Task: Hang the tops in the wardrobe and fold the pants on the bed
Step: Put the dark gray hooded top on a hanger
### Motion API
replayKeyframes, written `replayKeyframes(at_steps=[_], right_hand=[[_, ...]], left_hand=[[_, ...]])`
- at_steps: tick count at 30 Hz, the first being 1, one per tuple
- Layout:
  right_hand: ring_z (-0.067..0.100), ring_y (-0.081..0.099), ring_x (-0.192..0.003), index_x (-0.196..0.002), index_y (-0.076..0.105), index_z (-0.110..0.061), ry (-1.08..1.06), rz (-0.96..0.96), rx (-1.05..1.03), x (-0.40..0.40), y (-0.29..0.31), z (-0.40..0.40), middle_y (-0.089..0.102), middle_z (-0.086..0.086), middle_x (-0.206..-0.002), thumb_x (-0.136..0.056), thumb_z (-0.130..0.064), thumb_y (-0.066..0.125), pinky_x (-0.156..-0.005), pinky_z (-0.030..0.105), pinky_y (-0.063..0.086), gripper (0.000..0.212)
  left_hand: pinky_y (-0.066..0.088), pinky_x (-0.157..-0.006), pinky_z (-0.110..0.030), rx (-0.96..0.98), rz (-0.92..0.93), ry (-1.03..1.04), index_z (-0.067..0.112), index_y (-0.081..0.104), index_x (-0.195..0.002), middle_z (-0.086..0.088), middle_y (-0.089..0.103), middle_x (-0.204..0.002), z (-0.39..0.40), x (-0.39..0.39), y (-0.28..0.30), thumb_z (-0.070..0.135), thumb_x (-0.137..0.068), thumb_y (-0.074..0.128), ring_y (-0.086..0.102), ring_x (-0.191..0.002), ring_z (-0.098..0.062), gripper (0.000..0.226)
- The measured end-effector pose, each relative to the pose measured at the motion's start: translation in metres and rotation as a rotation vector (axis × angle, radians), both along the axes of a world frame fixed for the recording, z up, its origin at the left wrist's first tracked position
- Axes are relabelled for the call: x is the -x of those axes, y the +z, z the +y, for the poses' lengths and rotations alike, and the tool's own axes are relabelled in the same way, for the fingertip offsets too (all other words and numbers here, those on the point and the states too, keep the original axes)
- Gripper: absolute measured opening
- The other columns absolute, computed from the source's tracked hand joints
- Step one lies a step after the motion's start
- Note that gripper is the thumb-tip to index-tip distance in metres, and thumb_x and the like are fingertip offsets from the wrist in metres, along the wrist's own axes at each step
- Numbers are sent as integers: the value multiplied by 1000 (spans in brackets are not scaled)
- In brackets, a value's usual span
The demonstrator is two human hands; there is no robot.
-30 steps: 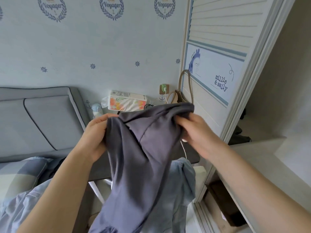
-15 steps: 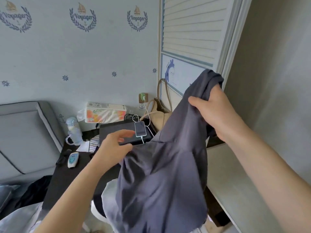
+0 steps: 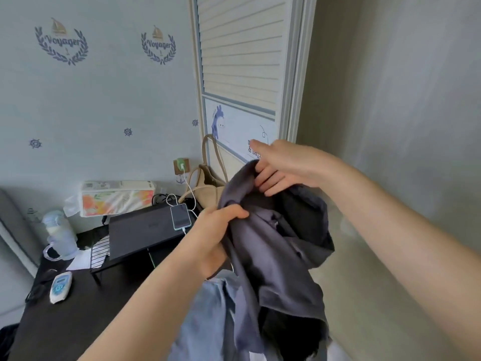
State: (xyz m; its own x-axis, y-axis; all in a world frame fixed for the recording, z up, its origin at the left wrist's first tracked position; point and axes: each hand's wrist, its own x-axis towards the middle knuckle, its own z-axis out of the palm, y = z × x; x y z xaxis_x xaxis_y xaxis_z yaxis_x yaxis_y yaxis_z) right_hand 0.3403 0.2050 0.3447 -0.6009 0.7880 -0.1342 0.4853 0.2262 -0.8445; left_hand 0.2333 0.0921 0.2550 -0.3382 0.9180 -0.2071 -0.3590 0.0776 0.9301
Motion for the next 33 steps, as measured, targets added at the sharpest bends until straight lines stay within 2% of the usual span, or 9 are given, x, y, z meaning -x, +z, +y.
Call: replayKeyframes(at_steps=[5, 8, 12, 15, 18, 20, 23, 26, 33], right_hand=[[8, 65, -99, -107, 68, -25, 296, -157, -69, -30, -51, 16, 69, -9, -107, -92, -54, 50, -90, 30, 53, 38], [0, 60, -98, -96, 69, -36, 388, -108, 65, -36, -71, 13, 65, -22, -98, -88, -58, 53, -93, 29, 50, 28], [3, 60, -100, -99, 68, -31, 453, 10, 97, -38, -85, 9, 67, -13, -101, -90, -43, 60, -95, 32, 49, 18], [4, 59, -80, -86, 67, -26, 435, 111, -53, -33, -87, 3, 68, -7, -84, -93, -16, 59, -80, 27, 44, 15], [7, 55, -82, -84, 65, -30, 324, 211, -206, -29, -83, 3, 63, -11, -83, -95, -13, 55, -85, 32, 46, 21], [8, 57, -81, -84, 62, -32, 272, 247, -169, -29, -79, 4, 61, -14, -81, -98, -17, 50, -88, 36, 50, 24], [3, 53, -66, -84, 57, -36, 214, 198, -172, -30, -78, 1, 57, -18, -69, -101, -26, 41, -72, 28, 47, 25], [4, 44, -67, -86, 54, -35, 103, 145, -340, -28, -81, -2, 51, -13, -75, -102, -30, 37, -69, 28, 35, 23], [4, 60, -82, -95, 50, -34, 72, 160, -476, -65, -59, -14, 64, -13, -89, -85, -36, 64, -77, 21, 47, 17]], left_hand=[[47, -98, -48, -22, -31, -27, -6, 63, -114, -24, 61, -103, -2, 19, 5, -12, -80, 44, 60, -95, -36, 39], [50, -82, -43, -45, 9, -61, 2, 58, -107, -23, 55, -99, -3, 26, 5, -14, -79, 41, 56, -90, -35, 36], [45, -86, -47, -85, 25, -116, -2, 57, -112, -25, 55, -102, -4, 39, 5, -13, -71, 46, 55, -92, -38, 43], [48, -91, -50, -91, 43, -139, -6, 57, -115, -32, 59, -109, -5, 49, 6, -11, -71, 48, 60, -97, -41, 45], [59, -70, -40, -66, 98, -113, 1, 69, -95, -25, 69, -97, -4, 60, 5, -12, -80, 45, 70, -80, -34, 32], [61, -73, -39, -59, 155, -125, 8, 74, -92, -21, 72, -99, -1, 63, 5, -10, -82, 49, 72, -85, -33, 31], [56, -89, -44, -51, 466, -168, 11, 71, -102, -12, 73, -103, 4, 58, 0, 9, -79, 73, 70, -97, -29, 23], [57, -80, -32, -39, 814, -250, 23, 65, -101, 5, 72, -94, 12, 43, -7, 35, -58, 91, 69, -87, -9, 51], [46, -68, -37, -120, 1518, 51, 20, 48, -91, 4, 56, -86, 44, 31, -15, 37, -74, 75, 57, -80, -23, 36]])
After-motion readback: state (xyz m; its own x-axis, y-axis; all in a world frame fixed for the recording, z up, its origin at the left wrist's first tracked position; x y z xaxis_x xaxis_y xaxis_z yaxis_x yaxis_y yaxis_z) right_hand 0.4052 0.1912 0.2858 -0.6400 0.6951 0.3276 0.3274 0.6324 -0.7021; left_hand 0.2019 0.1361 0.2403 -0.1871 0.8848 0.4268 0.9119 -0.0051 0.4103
